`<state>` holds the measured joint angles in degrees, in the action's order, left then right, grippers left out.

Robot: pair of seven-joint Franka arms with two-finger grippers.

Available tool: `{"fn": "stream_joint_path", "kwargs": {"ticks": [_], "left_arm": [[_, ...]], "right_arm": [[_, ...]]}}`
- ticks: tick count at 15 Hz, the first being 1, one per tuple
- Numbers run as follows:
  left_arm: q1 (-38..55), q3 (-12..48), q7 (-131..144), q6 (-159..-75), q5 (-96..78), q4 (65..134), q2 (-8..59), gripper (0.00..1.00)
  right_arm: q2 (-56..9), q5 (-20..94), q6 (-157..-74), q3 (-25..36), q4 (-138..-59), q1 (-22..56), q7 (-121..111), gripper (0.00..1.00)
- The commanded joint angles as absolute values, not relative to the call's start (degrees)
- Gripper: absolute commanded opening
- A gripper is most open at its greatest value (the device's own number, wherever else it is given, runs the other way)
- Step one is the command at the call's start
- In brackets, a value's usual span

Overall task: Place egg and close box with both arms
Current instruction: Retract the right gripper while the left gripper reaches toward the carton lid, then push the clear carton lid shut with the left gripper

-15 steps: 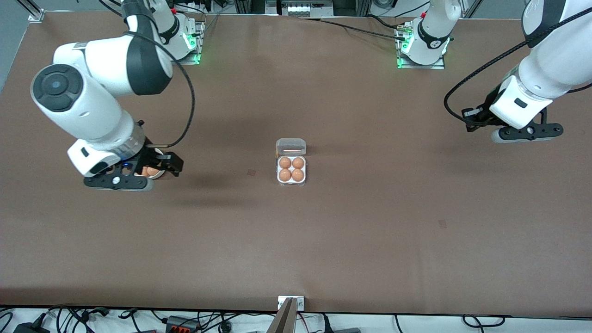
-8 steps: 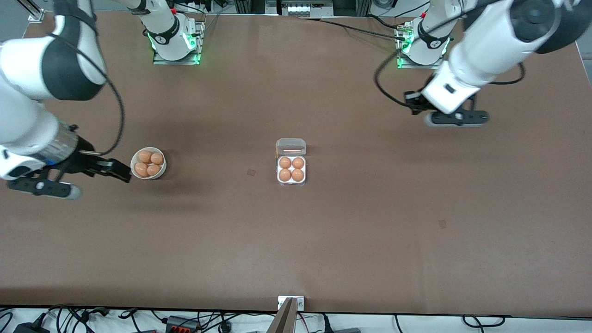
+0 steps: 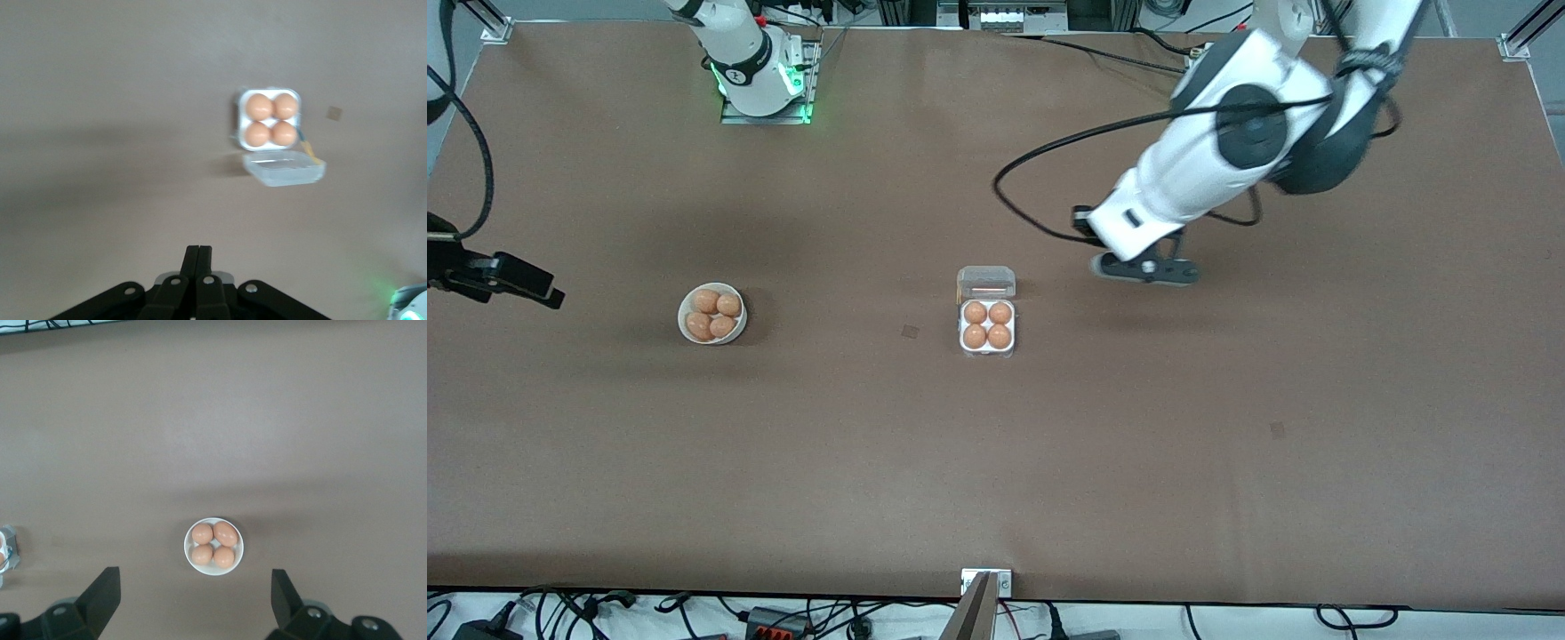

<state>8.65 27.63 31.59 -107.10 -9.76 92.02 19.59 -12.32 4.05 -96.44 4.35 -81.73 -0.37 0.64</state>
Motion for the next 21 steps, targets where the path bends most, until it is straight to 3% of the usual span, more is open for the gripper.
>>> {"fn": "stream_joint_path", "kwargs": {"ticks": [1,4,11,21], "left_arm": [[12.6,27.8,34.5,-110.1,-8.5,88.6,25.8,0.0],[15.0,27.9,35.0,-110.6,-8.3,88.5,29.2,0.0],[20.7,27.8,46.7,-115.2,-1.7,90.1,30.1,0.0],[25.8,27.3,47.2,-118.0,5.9,89.6,36.5,0.0]], "right_arm": [[-10.2,2.2,-94.6,2.6,-82.0,-1.1,-0.1,1.0],[-6.3,0.5,-94.7,2.5,-87.5,-1.1,-1.1,1.0],[-0.4,-0.4,-100.9,2.5,-97.9,-0.1,-1.1,1.0],[0.7,-0.2,-96.9,2.6,-96.3,-0.1,-0.2,1.0]]}}
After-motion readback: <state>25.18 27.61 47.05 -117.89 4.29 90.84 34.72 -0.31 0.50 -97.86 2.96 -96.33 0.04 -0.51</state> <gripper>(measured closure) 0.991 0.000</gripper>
